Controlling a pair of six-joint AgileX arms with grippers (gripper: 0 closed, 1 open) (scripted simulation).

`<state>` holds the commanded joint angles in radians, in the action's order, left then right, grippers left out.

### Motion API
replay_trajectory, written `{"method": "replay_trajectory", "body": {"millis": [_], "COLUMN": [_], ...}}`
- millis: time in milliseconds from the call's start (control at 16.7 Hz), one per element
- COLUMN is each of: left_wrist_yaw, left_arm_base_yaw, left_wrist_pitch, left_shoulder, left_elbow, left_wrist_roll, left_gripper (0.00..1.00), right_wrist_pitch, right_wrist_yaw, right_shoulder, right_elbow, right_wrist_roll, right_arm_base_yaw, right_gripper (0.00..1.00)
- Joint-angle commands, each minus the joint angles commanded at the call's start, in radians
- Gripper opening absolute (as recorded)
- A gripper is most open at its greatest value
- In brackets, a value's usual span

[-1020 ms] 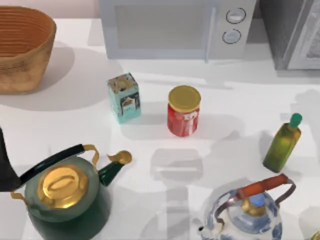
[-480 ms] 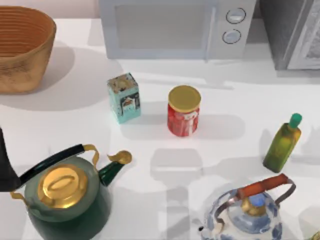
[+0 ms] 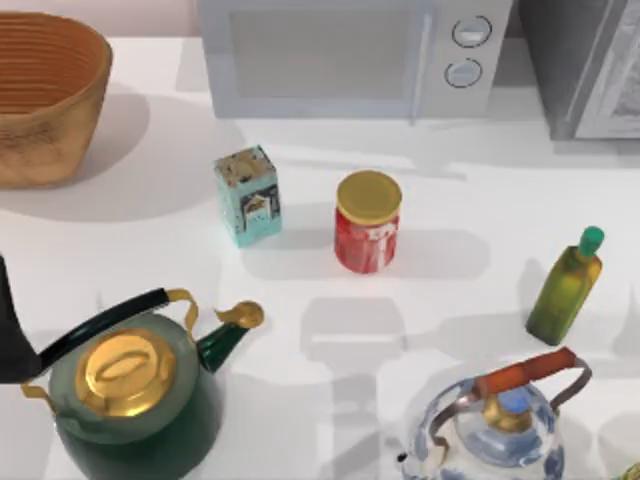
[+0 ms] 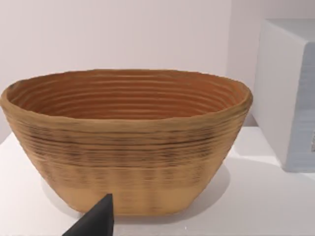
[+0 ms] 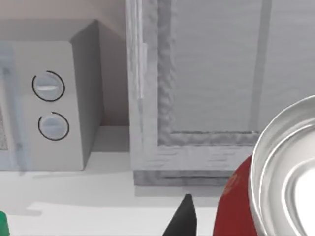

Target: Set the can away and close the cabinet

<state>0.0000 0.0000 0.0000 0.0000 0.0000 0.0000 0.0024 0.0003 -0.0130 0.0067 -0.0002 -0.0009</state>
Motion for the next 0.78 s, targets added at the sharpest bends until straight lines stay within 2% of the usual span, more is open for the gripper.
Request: {"method": "replay_trajectory", "body": {"millis": [480,780], "left_wrist_yaw": [0.0,0.0], "left_arm_base_yaw": [0.0,0.0], "left_wrist_pitch": [0.0,0.0], "left_shoulder": [0.0,0.0], "left_elbow": [0.0,0.0], "left_wrist_roll": [0.0,0.0], "left_gripper": [1.0,1.0], "right_wrist_pitch": [-0.013,-0.099], "right_wrist_yaw": [0.005,0.045], "right_shoulder": [-0.024,-0.271], "right_elbow": [0.028,0.291], "right_wrist_roll": [0.002,0.009], "right_arm_base_yaw": [0.003,0.033], "right_gripper": [0.0,0.0]}}
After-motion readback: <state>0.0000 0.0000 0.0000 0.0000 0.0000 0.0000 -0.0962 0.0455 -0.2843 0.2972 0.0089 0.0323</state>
